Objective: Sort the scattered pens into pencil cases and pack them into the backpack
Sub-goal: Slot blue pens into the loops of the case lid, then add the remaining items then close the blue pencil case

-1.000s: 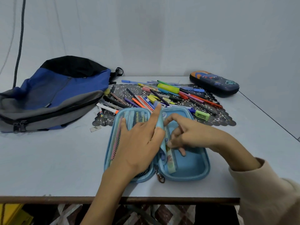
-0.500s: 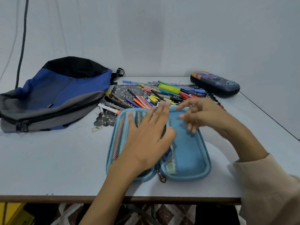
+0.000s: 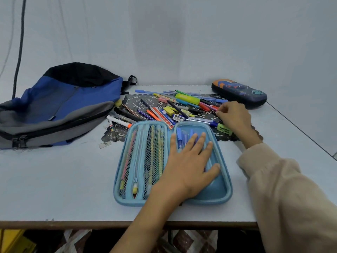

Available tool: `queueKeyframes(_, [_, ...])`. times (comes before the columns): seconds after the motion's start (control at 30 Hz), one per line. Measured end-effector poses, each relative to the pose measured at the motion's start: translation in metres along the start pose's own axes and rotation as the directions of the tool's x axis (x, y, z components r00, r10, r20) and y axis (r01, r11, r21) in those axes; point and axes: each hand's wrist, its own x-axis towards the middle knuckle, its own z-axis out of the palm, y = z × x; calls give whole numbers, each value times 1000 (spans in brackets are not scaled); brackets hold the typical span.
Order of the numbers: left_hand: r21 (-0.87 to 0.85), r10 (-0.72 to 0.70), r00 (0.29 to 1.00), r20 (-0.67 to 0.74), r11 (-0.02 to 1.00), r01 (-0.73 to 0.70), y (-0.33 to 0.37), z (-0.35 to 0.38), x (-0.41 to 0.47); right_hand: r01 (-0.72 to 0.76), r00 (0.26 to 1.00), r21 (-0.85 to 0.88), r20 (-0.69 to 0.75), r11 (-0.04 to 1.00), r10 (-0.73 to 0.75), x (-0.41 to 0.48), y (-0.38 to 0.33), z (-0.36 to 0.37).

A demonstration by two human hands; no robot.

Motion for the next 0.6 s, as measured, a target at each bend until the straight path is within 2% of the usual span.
queueKeyframes(0.1, [-89,-41,990,-136,996,29,-23,-17,-17,36,999,-75,35,997,-33,0,7,3])
queueKeyframes(0.17, [-227,-163,951,-262,968,103,-56,-28,-36,48,999,-102,26,994,-45,1,10,3])
queueKeyframes(0.23, [-316,-310,895,-321,926,207,-97,-33,-54,52,998,-141,42,989,-47,4,10,4])
queueKeyframes(0.33, [-322,-484,832,-271,860,395,-151,-23,-78,34,994,-215,109,976,-11,9,6,8])
queueKeyframes(0.47, [-219,-477,873,-97,866,449,-174,2,-97,-5,994,-242,106,970,32,14,1,2])
queueKeyframes(0.53, [-184,-461,882,-95,879,439,-173,7,-97,-22,996,-189,82,982,38,19,-5,-8])
queueKeyframes(0.6, [-156,-452,887,-100,887,434,-172,7,-95,-1,996,-23,95,1000,3,23,-21,-18])
